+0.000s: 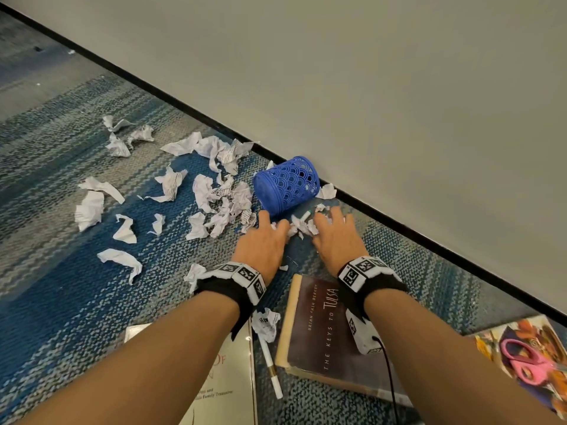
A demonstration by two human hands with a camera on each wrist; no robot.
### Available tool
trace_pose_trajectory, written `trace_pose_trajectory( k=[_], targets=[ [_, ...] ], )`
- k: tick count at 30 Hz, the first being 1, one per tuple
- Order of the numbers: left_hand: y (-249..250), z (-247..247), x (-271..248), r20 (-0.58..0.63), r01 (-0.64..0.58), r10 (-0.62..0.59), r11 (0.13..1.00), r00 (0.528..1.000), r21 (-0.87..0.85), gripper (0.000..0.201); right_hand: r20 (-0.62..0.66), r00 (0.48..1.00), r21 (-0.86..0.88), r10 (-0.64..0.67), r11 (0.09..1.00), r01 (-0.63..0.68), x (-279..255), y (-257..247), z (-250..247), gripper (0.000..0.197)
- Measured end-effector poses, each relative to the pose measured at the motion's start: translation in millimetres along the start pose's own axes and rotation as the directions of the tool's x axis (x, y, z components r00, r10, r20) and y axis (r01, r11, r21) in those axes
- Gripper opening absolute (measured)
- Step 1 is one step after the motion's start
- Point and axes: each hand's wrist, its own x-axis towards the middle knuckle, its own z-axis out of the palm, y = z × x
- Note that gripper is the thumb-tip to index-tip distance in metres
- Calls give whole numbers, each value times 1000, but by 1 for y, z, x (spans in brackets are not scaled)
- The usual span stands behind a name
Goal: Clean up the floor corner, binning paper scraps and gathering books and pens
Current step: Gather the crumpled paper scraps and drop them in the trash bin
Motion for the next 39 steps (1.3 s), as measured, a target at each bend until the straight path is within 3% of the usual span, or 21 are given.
trace_pose_trajectory(
  k=[3,7,9,12,15,18,21,25,27,31,33,36,39],
  targets=[
    [-1,-4,5,35,-15,15,1000,999,-2,17,29,1000,149,-3,989,-1,-6,12,-9,22],
    [-1,-14,7,-50,-14,9,995,999,-96,12,-106,988,274,116,958,-83,-23,33,-19,23],
    [3,-18,7,-67,-55,48,992,997,-114,17,-80,987,268,139,957,-113,-29,41,-24,22],
    [13,-17,13,-49,-202,201,979,978,-3,33,-36,994,219,99,972,-89,-37,46,-30,10],
    [20,-12,22,14,-269,269,960,963,76,21,55,997,77,-45,996,40,-44,42,-27,22],
    [26,-9,28,67,-273,265,950,962,150,24,132,989,-9,-64,998,65,-47,26,-19,38],
    [31,-9,31,72,-230,220,952,973,203,22,144,987,-100,-66,992,81,-46,13,-6,52],
    [24,-12,30,96,-207,191,958,977,197,25,180,979,-125,-100,984,124,-39,18,-7,36],
    [12,-14,27,106,-219,206,967,973,131,22,214,975,-29,-56,998,63,-33,24,-14,28],
    [-23,-15,14,29,-154,161,974,987,-165,14,72,990,241,118,961,-132,-18,31,-33,13],
    [-39,-14,5,-13,-82,81,965,997,-250,20,42,993,286,110,951,-117,-9,29,-37,17],
    [-57,-8,-6,-6,21,-23,972,1000,-235,28,45,997,274,70,958,-79,3,18,-32,28],
    [-61,1,-6,56,42,-32,982,998,-186,35,57,997,159,54,985,-63,11,8,-18,51]
  ],
)
